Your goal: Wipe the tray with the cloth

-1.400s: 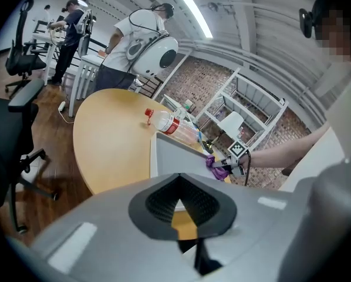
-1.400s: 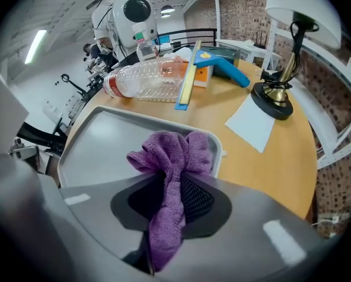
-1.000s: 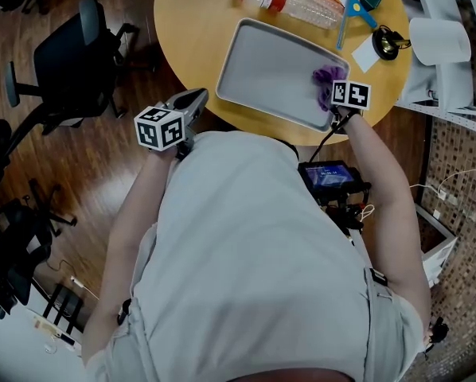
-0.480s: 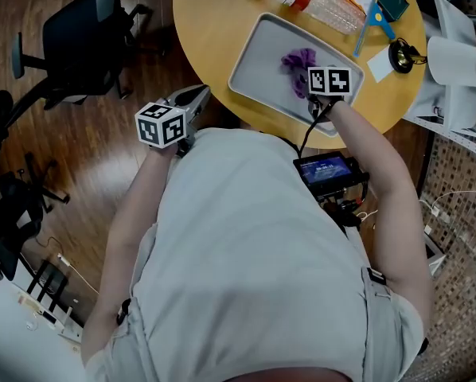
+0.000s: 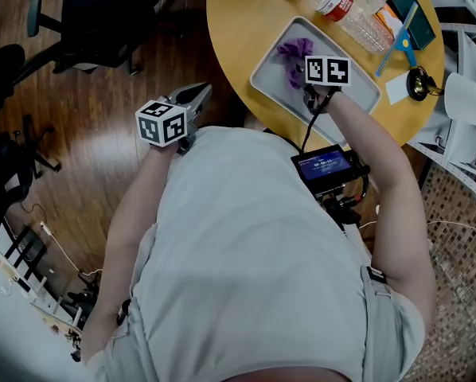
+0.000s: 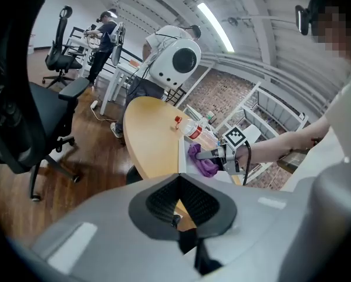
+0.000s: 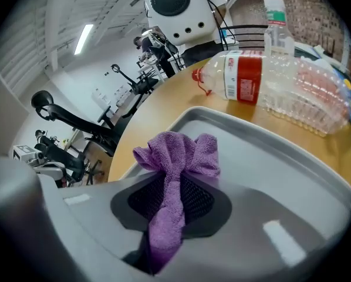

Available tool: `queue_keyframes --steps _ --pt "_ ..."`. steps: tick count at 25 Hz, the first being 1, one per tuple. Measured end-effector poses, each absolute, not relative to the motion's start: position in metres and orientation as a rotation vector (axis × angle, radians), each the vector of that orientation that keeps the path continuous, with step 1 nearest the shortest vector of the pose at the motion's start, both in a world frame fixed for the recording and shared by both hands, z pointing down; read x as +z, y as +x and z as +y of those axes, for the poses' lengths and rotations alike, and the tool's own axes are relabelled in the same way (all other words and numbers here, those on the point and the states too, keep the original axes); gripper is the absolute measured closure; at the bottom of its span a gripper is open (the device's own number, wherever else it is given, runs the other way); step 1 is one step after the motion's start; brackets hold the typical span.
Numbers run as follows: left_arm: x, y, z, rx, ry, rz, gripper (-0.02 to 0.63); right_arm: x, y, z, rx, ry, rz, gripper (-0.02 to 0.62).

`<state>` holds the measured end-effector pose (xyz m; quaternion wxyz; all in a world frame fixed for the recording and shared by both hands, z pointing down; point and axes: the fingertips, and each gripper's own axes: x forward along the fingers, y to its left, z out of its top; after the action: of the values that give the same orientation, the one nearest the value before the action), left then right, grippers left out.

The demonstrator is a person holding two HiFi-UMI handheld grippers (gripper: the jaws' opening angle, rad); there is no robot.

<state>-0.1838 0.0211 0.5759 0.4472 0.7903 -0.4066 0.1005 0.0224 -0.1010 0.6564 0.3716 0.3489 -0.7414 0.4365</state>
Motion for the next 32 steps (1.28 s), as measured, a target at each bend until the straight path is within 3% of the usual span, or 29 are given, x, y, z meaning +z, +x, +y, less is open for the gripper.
queue_keyframes --steps 6,15,32 --pt "0.575 -0.2 0.033 0.231 1.938 -1.06 0.606 0.657 -0.024 -0.096 1.195 0.816 -1.941 0.517" --pt "0.566 -0.196 0.03 0.236 1.982 -1.032 0.606 0.654 -0.023 -0.062 1.198 0.688 -2.002 0.517" --pt "0.555 -0.115 0.0 0.342 2.156 -0.742 0.606 0.653 0.139 0.002 1.314 1.052 -1.88 0.518"
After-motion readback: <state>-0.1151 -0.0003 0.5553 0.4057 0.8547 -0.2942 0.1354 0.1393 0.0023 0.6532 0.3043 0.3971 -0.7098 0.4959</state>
